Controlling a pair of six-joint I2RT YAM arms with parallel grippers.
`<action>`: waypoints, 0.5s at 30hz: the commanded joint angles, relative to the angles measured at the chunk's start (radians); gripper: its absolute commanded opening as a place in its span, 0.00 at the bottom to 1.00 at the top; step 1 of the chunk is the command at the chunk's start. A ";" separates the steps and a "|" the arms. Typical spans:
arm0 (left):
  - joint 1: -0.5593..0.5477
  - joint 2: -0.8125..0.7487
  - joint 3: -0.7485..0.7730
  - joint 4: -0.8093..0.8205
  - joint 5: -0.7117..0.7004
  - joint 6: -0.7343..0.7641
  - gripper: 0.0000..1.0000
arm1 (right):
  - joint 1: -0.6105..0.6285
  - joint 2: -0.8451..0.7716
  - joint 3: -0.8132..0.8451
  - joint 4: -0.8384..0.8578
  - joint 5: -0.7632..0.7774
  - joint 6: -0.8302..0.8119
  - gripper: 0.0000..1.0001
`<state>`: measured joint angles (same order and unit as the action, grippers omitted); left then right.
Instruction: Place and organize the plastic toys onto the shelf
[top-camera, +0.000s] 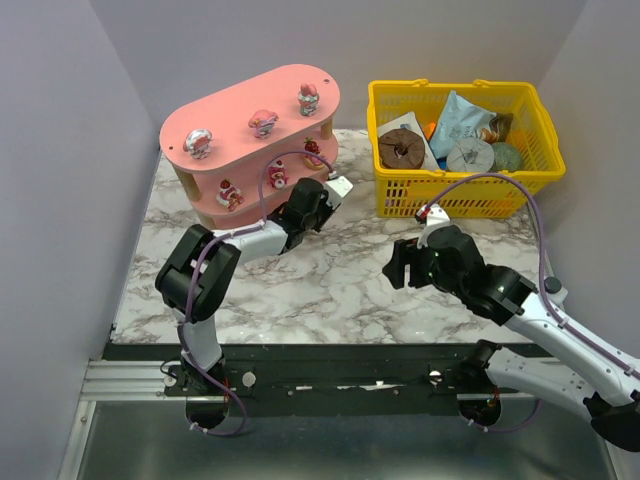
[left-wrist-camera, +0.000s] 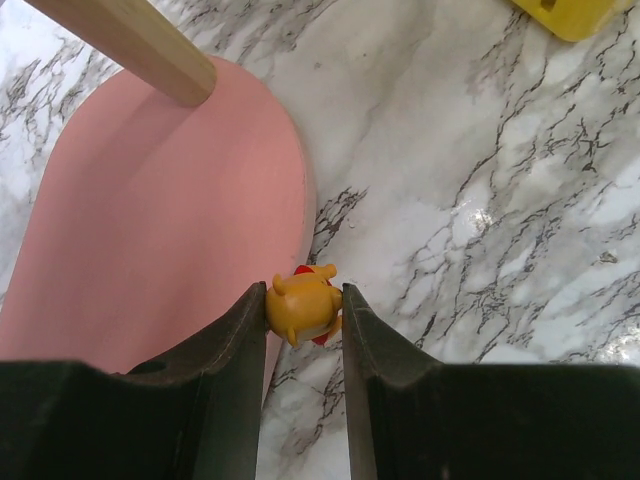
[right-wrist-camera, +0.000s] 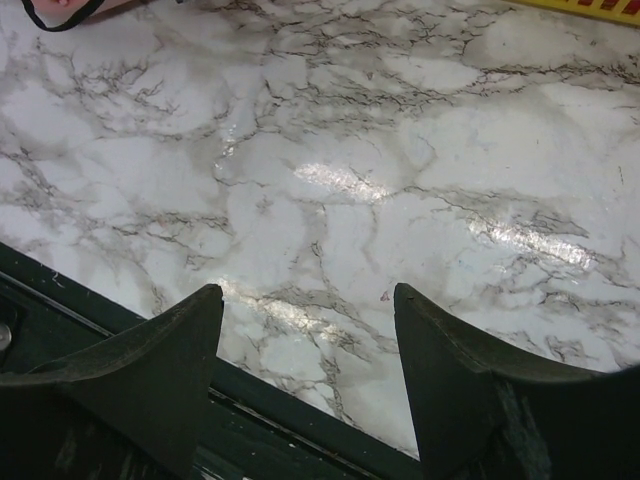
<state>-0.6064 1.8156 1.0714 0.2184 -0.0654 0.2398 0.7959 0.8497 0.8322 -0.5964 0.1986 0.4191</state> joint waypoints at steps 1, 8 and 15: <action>0.033 0.022 0.032 0.067 0.064 -0.002 0.00 | -0.009 0.020 0.002 0.012 0.032 0.010 0.76; 0.053 0.025 0.025 0.104 0.131 0.042 0.04 | -0.009 0.019 -0.013 0.026 0.021 0.020 0.76; 0.060 0.060 0.058 0.084 0.151 0.059 0.08 | -0.009 0.002 -0.036 0.024 0.005 0.038 0.76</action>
<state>-0.5514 1.8454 1.0885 0.2726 0.0498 0.2810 0.7959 0.8719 0.8185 -0.5877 0.1978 0.4355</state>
